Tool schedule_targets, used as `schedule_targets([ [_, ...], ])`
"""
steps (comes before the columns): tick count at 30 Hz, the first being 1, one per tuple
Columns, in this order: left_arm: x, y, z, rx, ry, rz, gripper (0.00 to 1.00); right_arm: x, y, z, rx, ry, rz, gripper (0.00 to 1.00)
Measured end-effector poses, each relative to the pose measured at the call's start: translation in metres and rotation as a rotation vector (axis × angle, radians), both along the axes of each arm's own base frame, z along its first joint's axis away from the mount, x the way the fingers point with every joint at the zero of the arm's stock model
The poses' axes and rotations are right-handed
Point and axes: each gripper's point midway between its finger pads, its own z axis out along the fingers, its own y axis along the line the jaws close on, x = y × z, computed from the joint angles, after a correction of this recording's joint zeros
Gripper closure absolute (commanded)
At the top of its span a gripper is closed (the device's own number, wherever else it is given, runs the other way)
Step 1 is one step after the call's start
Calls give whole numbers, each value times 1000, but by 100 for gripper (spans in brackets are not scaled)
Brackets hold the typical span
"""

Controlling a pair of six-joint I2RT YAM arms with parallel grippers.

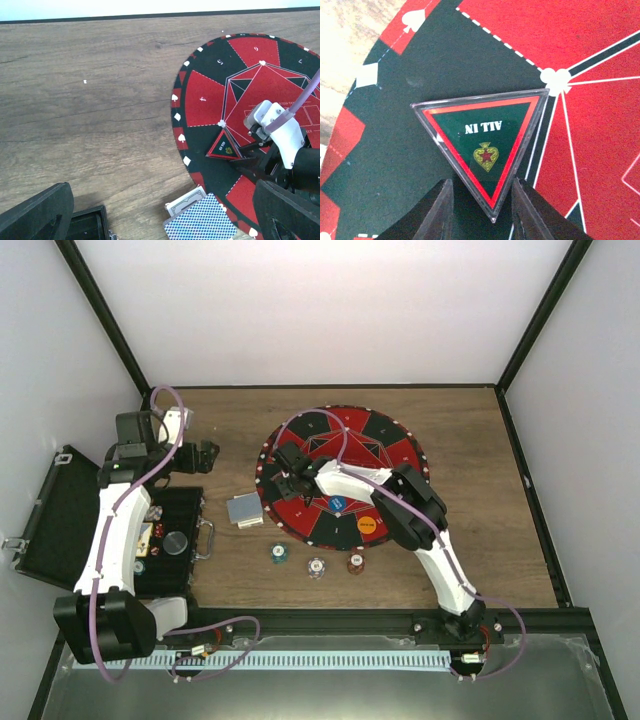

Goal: Distribute texas hold em gaming equipment

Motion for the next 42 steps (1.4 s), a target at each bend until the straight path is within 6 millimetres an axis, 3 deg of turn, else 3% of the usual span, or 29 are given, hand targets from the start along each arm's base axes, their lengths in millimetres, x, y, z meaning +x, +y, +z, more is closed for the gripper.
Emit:
schedule_targets([
  [5, -1, 0, 0, -1, 0, 0, 0, -3, -6, 3, 1, 26, 10, 51],
  [7, -1, 0, 1, -5, 0, -2, 0, -6, -16, 16, 9, 27, 5, 46],
  [13, -2, -4, 2, -30, 1, -17, 0, -14, -62, 79, 66, -31, -59, 38],
  [15, -2, -6, 2, -38, 2, -21, 0, -22, -79, 86, 70, -39, -83, 37],
  [17, -2, -6, 2, -45, 3, -22, 0, -31, -96, 76, 45, -22, -104, 36],
  [21, -3, -8, 3, -55, 5, -26, 0, -57, -122, 32, -42, 68, -126, 36],
  [24, -4, -9, 3, -61, 6, -31, 0, -68, -132, 16, -72, 109, -136, 36],
  [42, -6, -10, 1, -69, 22, -34, 0, -72, -136, -8, -86, 141, -164, 49],
])
